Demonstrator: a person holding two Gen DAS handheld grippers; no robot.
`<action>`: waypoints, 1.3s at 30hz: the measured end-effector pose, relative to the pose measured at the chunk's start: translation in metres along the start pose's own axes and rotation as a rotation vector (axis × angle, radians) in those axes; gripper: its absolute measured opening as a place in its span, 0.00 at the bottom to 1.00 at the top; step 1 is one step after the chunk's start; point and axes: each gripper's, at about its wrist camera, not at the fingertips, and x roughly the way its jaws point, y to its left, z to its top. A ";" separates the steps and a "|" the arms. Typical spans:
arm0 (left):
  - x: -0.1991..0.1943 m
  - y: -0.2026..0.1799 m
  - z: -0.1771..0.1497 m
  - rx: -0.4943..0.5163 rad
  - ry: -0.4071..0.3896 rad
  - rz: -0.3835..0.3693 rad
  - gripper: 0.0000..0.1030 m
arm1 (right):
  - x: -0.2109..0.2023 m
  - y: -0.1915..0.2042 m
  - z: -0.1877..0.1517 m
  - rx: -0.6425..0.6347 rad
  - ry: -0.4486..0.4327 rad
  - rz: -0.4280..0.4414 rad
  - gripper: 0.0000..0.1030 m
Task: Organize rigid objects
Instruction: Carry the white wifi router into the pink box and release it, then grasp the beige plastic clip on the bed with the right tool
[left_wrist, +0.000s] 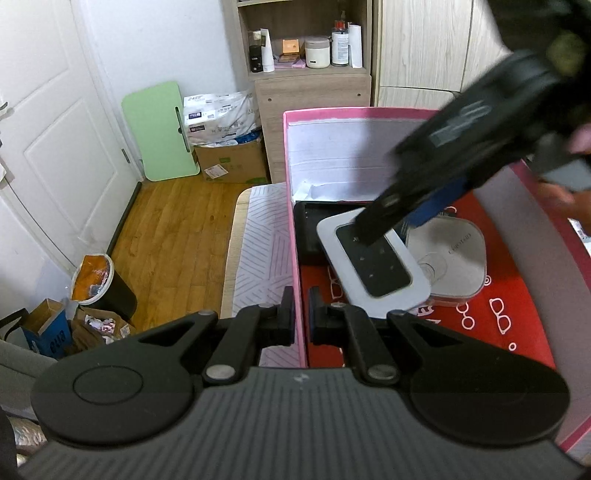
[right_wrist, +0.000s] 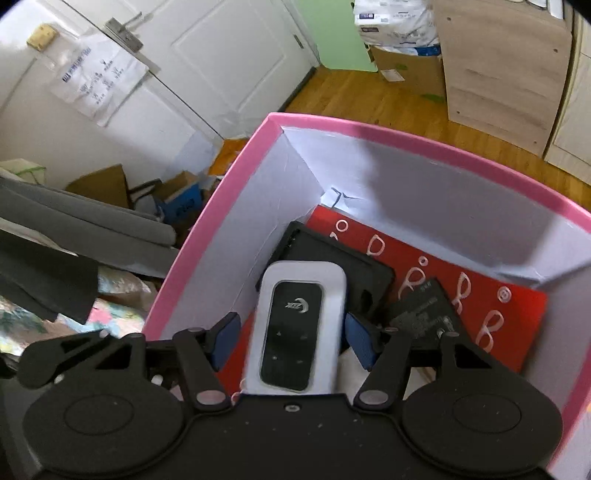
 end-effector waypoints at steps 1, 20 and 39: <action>0.000 0.002 0.000 -0.004 0.000 -0.003 0.06 | -0.010 -0.001 -0.006 0.005 -0.022 0.006 0.72; 0.000 -0.002 0.001 0.002 -0.008 0.005 0.06 | -0.142 -0.050 -0.201 -0.082 -0.522 -0.285 0.72; -0.001 -0.003 0.000 0.011 -0.010 0.011 0.06 | -0.065 -0.104 -0.235 -0.001 -0.589 -0.476 0.59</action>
